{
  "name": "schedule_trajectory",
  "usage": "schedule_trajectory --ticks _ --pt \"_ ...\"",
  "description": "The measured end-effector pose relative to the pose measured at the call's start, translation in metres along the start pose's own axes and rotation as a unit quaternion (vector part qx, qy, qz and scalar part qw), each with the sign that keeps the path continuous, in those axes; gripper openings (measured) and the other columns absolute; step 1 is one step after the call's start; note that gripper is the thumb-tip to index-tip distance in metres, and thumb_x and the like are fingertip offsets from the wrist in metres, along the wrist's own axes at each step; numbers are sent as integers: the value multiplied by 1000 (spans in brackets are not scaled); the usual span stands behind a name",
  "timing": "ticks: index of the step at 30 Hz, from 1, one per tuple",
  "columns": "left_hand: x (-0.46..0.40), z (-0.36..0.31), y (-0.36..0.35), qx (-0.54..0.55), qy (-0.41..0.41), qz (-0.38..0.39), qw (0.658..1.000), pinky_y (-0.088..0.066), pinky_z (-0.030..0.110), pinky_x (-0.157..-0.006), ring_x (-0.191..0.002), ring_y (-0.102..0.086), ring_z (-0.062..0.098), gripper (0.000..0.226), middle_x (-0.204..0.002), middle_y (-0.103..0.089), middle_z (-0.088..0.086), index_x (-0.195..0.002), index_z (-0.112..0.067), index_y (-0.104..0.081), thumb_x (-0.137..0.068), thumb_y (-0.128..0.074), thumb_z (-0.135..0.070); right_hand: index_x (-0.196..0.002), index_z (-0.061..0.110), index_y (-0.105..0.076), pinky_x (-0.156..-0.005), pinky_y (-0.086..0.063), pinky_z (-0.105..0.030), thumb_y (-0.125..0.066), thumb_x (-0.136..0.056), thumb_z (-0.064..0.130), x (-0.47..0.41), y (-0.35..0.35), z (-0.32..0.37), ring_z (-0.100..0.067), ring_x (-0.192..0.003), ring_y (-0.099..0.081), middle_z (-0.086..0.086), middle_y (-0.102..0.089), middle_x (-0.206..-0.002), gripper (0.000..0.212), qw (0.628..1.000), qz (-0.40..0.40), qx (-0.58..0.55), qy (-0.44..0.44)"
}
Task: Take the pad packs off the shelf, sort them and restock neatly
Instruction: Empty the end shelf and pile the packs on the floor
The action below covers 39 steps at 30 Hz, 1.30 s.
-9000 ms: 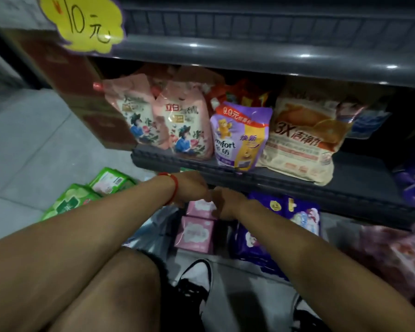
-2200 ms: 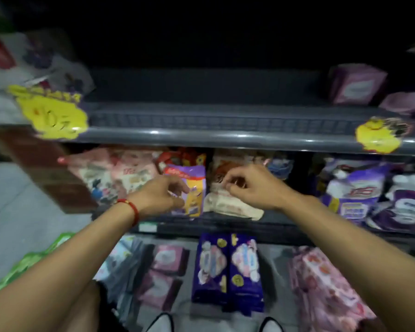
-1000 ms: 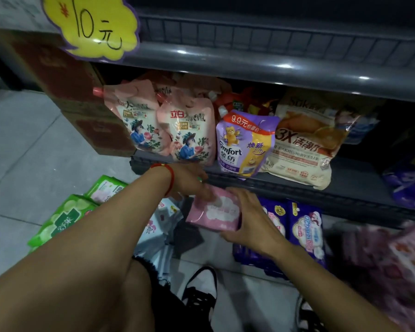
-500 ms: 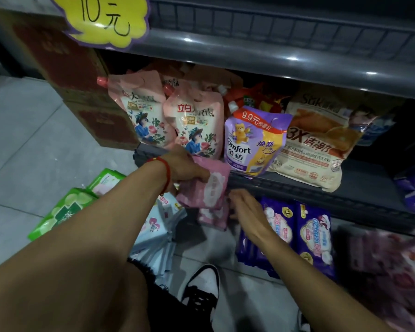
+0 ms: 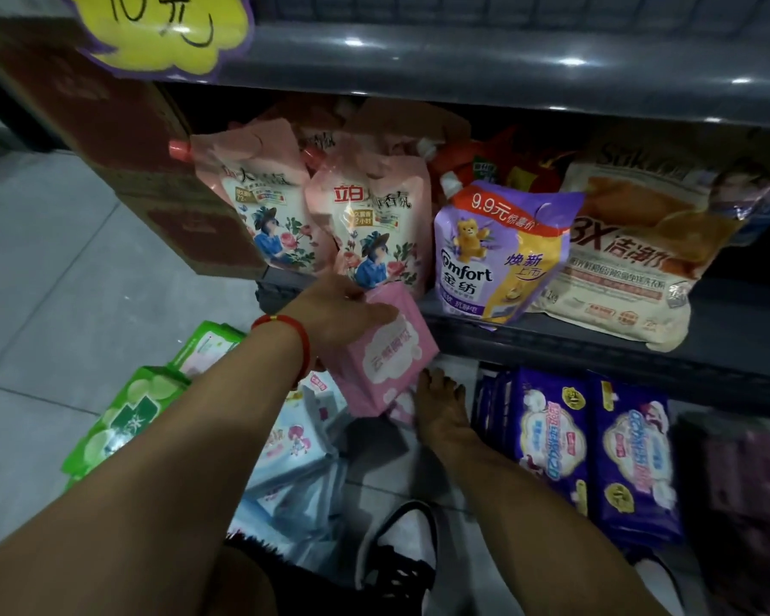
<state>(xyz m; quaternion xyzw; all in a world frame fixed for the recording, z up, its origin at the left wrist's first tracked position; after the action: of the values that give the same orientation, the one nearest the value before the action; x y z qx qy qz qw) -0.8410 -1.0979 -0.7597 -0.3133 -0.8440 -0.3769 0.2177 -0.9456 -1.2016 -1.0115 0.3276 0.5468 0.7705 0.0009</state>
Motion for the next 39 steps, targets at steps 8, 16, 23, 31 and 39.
schedule_trajectory --ticks 8,16,23,31,39 --pt "12 -15 25 -67 -55 -42 995 -55 32 -84 -93 -65 19 43 -113 -71 5 -114 -13 -73 -89 -72 -47 -149 4 -34 -113 -38 -32 -85 -74 41 70 91 -10 -34 -137 -34 -16 -24 -148 98 988 70 -70 121" --pt "60 -39 21 -4 -111 -57 992 -59 42 -90 -96 -72 25 48 -98 -76 2 -86 -15 -78 -61 -88 -55 -154 27 -20 -110 -36 -32 -83 -68 47 200 232 -89 -16 -132 -32 4 -32 -144 108 977 -42 -17 210" --pt "107 -101 -45 25 -189 -45 981 -51 24 -74 -81 -68 15 73 -93 -77 2 -94 -14 -78 -79 -56 -82 -149 32 -35 -105 -34 -8 -90 -65 21 304 325 -117 -3 -137 -37 12 -37 -142 101 927 -192 -150 286" --pt "149 -182 -101 195 -274 -60 940 -55 54 -96 -93 -75 27 68 -88 -79 5 -91 -18 -80 -79 -58 -82 -156 50 -21 -117 -40 -34 -80 -79 2 336 340 -157 0 -141 -39 18 -32 -157 108 897 -140 -296 298" --pt "202 -343 -151 129 -411 -87 898 -58 51 -88 -84 -74 25 75 -79 -77 1 -81 -19 -76 -70 -56 -90 -154 52 -22 -102 -51 -29 -76 -91 26 379 398 -261 -5 -128 -59 28 -58 -136 87 769 -291 -515 244"
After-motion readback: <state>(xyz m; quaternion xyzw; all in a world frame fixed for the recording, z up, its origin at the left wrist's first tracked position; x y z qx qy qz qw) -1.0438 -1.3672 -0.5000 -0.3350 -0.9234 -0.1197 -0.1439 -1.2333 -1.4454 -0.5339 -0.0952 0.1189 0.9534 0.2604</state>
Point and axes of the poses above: each hand's wrist, its own x-axis away from the middle knuckle, its own y-axis out of the back of the hand, z = x × y, the point moved 7 cm from there along -x, towards the middle knuckle
